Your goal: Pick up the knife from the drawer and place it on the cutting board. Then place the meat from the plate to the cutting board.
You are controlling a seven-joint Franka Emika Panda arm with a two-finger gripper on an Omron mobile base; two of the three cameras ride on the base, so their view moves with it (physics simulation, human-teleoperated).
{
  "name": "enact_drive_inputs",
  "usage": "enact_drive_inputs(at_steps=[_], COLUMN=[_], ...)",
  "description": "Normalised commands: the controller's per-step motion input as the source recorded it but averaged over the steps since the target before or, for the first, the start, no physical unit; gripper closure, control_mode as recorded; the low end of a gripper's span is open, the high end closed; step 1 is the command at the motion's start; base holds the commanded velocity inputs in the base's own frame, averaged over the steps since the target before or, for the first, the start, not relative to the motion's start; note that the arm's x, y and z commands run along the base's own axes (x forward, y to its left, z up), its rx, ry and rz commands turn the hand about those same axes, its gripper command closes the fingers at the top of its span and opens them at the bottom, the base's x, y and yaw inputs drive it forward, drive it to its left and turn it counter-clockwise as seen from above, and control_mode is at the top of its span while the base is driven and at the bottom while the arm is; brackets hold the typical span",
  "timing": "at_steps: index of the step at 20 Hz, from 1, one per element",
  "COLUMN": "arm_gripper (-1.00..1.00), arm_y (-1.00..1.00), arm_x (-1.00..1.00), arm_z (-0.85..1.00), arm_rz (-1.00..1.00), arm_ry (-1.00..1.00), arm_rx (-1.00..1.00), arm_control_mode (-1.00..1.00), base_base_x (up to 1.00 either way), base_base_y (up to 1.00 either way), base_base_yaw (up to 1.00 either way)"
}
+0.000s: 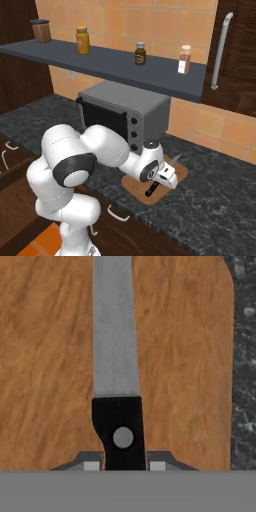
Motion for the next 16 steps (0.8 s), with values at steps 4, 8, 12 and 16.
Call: enact_drive_inputs(at_steps=[4, 8, 12, 16], arm_gripper=[-1.0, -1.0, -1.0, -1.0], arm_y=[-0.01, 0.0, 0.01, 0.24], arm_x=[-0.06, -0.11, -0.28, -0.42], arm_z=[-0.23, 0.03, 0.24, 0.59], arm_rz=[-0.04, -0.08, -0.05, -0.02], arm_ry=[0.0, -0.02, -0.11, -0.2], arm_rx=[0.0, 0.0, 0.0, -0.01], arm_control_mode=[-1.0, -1.0, -1.0, -1.0], base_base_x=[0.0, 0.0, 0.0, 0.0], base_base_y=[0.0, 0.0, 0.0, 0.0], base_base_yaw=[0.0, 0.0, 0.0, 0.0])
